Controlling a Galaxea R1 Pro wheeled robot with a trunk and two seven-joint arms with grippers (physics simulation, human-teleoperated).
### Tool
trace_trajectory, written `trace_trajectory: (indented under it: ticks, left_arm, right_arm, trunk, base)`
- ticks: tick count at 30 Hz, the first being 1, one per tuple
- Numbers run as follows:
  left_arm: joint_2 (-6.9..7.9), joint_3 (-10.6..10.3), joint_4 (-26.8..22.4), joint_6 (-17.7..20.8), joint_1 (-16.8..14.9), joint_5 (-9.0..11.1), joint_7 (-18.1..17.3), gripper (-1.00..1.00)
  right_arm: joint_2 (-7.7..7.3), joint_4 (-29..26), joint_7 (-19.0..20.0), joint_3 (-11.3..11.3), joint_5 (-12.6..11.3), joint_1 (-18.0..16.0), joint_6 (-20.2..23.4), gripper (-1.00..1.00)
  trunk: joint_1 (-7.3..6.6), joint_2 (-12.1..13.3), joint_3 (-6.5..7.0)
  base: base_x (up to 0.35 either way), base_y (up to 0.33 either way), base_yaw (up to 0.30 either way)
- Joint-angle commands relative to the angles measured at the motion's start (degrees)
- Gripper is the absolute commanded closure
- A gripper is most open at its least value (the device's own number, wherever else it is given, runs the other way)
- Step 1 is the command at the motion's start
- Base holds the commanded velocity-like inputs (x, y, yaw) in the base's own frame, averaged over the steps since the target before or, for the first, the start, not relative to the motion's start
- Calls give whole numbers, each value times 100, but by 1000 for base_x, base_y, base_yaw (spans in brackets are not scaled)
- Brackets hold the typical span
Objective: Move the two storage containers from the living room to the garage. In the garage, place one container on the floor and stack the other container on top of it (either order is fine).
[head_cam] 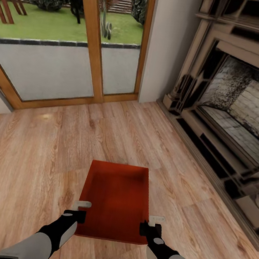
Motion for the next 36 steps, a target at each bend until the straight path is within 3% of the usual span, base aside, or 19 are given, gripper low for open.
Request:
trace_trajectory:
  ticks: [1, 36]
  left_arm:
    - [1, 120, -22, 43, 1, -141, 43, 100]
    - [2, 129, -23, 36, -2, -132, 43, 100]
  right_arm:
    - [-4, 16, -46, -19, -150, -2, -39, 100]
    - [0, 16, -46, -28, -155, -2, -39, 100]
  trunk:
    - [-23, 40, 15]
    - [-792, 1444, 643]
  base:
    - [0, 0, 0]
    - [0, 0, 0]
